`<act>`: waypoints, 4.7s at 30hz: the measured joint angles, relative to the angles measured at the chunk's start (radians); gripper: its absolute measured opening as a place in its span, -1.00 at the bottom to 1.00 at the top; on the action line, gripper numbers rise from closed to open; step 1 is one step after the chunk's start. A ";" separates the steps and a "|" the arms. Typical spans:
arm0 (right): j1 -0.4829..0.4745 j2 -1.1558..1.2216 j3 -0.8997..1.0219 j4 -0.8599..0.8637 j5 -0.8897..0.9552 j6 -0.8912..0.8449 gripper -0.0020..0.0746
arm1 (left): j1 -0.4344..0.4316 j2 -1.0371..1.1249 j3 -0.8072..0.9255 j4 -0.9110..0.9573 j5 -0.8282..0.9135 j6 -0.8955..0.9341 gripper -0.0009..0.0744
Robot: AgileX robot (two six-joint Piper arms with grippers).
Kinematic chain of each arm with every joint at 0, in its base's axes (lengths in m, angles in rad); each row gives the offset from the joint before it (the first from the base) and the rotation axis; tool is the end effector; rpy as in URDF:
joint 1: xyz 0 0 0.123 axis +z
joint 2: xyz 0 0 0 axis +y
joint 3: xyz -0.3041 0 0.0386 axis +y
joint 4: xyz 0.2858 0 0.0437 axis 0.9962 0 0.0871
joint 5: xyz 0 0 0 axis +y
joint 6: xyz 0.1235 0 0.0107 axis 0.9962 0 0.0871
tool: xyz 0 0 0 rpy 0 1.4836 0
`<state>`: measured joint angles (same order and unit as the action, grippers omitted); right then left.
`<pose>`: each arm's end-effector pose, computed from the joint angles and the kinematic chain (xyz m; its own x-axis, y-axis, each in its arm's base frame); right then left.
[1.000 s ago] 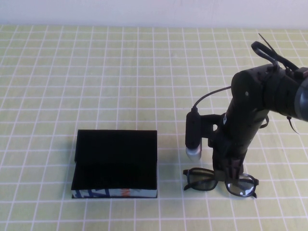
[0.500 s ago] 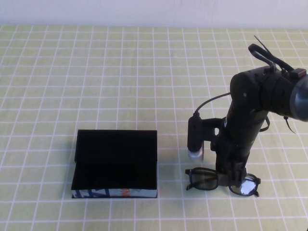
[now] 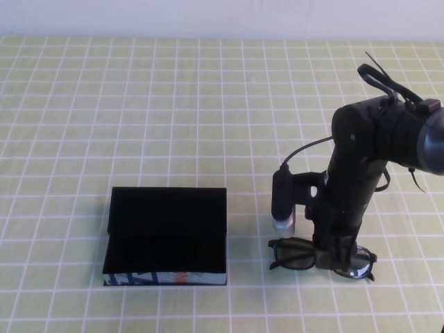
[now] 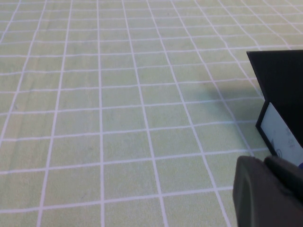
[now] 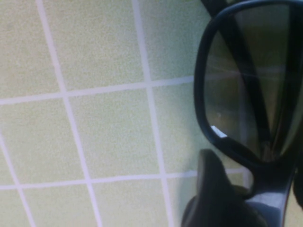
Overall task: Return glasses to glasses case
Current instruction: Pick up the glasses from the table, then place the glasses in the glasses case
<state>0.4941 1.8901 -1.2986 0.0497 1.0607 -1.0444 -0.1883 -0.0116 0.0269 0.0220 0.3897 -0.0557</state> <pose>0.3447 0.1918 0.1527 -0.0567 -0.9976 -0.0402 -0.9983 0.0561 0.0173 0.0981 -0.0176 0.1586 -0.3130 0.0237 -0.9494 0.1684 0.9852 -0.0310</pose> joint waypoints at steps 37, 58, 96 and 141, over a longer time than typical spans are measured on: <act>0.000 -0.020 -0.002 0.018 0.055 0.004 -0.91 | 0.000 0.000 0.000 0.000 0.000 0.000 -0.99; 0.030 -0.102 -0.007 -0.027 0.136 0.117 -0.93 | 0.000 0.000 0.000 0.000 0.000 0.000 -0.99; 0.455 0.218 -0.614 -0.080 0.166 0.267 -0.94 | 0.000 0.000 0.000 0.000 0.000 0.000 -0.99; 0.455 0.290 -0.649 -0.069 0.166 0.312 -0.94 | 0.000 0.000 0.000 0.000 0.000 0.000 -0.99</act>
<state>0.9492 2.1797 -1.9478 -0.0194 1.2271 -0.7324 -0.1883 -0.0116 0.0269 0.0220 0.3897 -0.0557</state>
